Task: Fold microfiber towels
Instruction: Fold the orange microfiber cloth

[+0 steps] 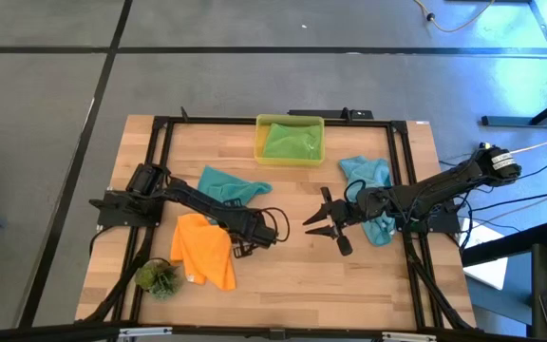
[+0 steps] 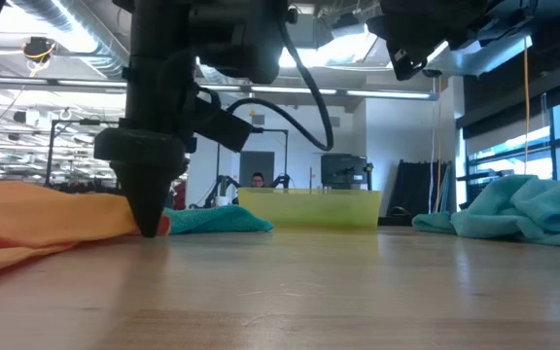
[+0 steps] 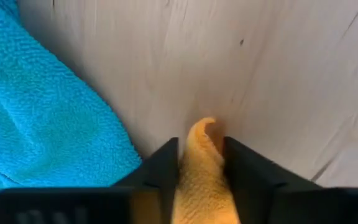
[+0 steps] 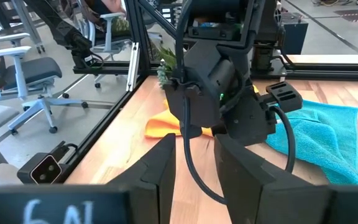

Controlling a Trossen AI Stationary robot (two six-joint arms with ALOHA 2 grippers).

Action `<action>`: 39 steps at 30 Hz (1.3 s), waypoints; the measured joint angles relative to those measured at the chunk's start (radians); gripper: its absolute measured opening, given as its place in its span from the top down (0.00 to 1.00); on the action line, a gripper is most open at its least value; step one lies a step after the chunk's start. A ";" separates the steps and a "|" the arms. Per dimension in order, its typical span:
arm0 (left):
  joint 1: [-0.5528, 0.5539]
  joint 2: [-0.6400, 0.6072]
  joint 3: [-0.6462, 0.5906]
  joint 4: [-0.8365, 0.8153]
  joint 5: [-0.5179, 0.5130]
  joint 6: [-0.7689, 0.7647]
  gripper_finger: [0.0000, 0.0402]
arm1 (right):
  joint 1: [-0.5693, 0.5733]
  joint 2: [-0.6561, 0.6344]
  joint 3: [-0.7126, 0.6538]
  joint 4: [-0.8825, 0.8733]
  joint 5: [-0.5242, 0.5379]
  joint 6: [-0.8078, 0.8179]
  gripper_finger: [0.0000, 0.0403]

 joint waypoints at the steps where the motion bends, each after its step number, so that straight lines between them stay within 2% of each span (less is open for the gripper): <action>1: 0.000 0.000 0.001 0.001 0.000 0.000 0.80 | 0.000 0.000 0.000 0.000 0.000 0.000 0.72; 3: 0.000 -0.006 0.013 -0.008 0.001 0.000 0.92 | 0.000 0.000 0.000 -0.003 0.000 0.000 0.72; 5: 0.000 -0.020 0.046 -0.020 0.007 -0.006 0.98 | 0.001 0.000 0.000 -0.006 0.000 -0.008 0.72; 8: -0.016 -0.060 0.137 -0.020 -0.007 -0.016 0.99 | 0.016 -0.032 -0.001 -0.008 -0.002 -0.045 0.72; 11: -0.058 -0.106 0.252 -0.026 -0.095 0.025 1.00 | 0.035 -0.094 0.000 -0.018 0.014 -0.054 0.72; 14: -0.107 -0.151 0.351 -0.016 -0.176 0.121 1.00 | 0.059 -0.158 0.000 -0.066 0.059 -0.061 0.72; 19: -0.209 -0.188 0.462 0.132 -0.238 0.349 1.00 | 0.105 -0.189 0.000 -0.128 0.129 -0.082 0.72; 23: -0.299 -0.189 0.519 0.157 -0.297 0.470 1.00 | 0.130 -0.155 0.000 -0.105 0.108 -0.095 0.72; 27: -0.348 -0.189 0.575 0.083 -0.461 0.510 1.00 | 0.152 -0.075 0.000 -0.019 0.072 -0.129 0.72; 31: -0.337 -0.196 0.620 0.070 -0.601 0.503 1.00 | 0.164 0.021 0.000 0.112 0.071 -0.156 0.71; 34: -0.296 -0.196 0.639 0.069 -0.615 0.507 1.00 | 0.169 0.080 0.000 0.191 0.071 -0.130 0.67; 36: -0.265 -0.196 0.641 0.069 -0.597 0.507 1.00 | 0.169 0.105 0.001 0.219 0.066 -0.049 0.62; 39: -0.230 -0.195 0.641 0.071 -0.569 0.521 1.00 | 0.141 0.134 0.024 0.214 -0.015 0.049 0.54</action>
